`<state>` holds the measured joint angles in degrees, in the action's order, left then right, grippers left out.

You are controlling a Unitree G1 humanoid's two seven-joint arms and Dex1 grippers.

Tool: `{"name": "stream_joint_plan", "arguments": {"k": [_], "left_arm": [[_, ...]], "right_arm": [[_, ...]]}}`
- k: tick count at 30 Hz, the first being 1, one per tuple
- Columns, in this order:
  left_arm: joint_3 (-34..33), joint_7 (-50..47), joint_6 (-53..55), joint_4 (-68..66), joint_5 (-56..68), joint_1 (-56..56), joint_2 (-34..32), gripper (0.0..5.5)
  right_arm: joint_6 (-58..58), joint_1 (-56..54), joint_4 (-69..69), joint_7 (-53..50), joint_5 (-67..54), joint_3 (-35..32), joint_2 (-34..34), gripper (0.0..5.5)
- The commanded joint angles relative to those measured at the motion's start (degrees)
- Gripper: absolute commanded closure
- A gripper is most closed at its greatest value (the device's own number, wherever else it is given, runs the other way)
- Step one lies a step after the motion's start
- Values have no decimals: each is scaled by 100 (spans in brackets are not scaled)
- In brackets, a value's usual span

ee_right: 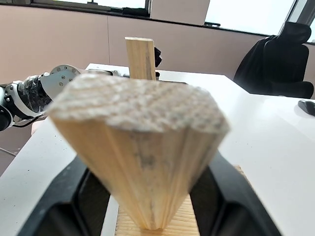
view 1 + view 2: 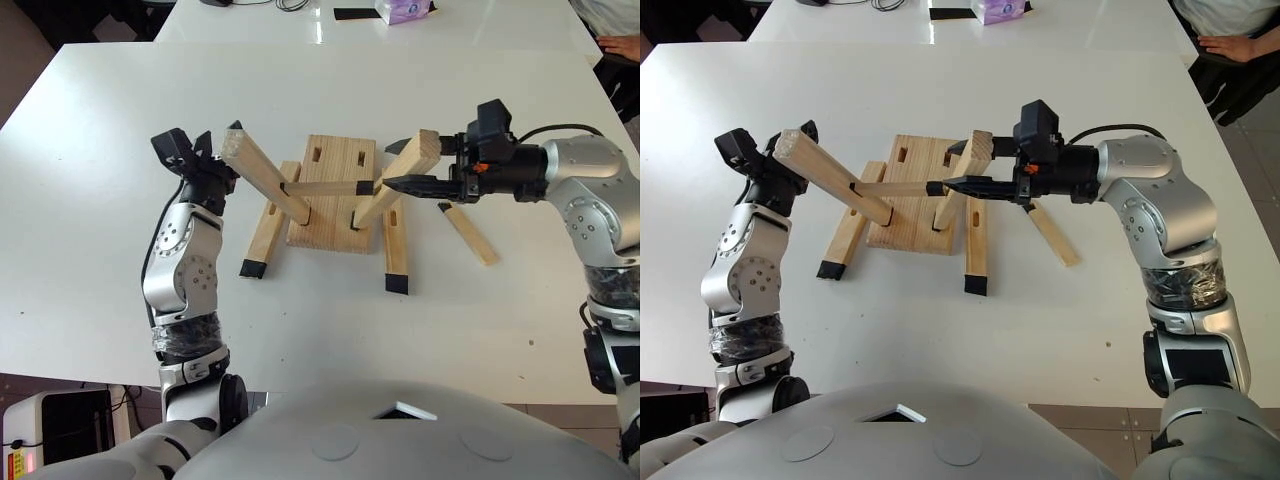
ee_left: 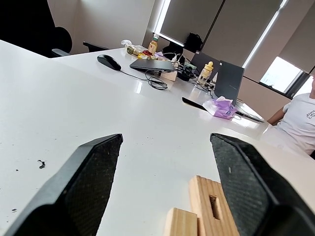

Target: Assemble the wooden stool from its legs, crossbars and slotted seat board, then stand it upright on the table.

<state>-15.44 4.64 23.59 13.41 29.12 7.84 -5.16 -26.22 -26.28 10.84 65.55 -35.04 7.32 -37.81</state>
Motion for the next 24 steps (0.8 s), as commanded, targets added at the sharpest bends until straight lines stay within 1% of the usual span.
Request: {"name": "stream_joint_plan", "arguments": {"k": [1, 9, 14, 21, 24], "left_arm": [[124, -70, -80, 145, -76, -169, 145, 219], [278, -68, -250, 139, -188, -322, 266, 219], [406, -44, -341, 95, -325, -369, 288, 219], [940, 23, -519, 114, -878, -495, 235, 219], [1175, 68, -589, 151, -1127, -591, 231, 219]], "right_arm": [[-143, -69, -302, 64, 323, 295, 37, 346], [-181, -232, -596, 125, 555, 554, 76, 346], [-484, -600, -508, 140, 439, 662, 149, 346], [-928, -904, -221, 44, 457, 826, 237, 346], [-1160, -1045, -101, -19, 477, 804, 162, 346]]}}
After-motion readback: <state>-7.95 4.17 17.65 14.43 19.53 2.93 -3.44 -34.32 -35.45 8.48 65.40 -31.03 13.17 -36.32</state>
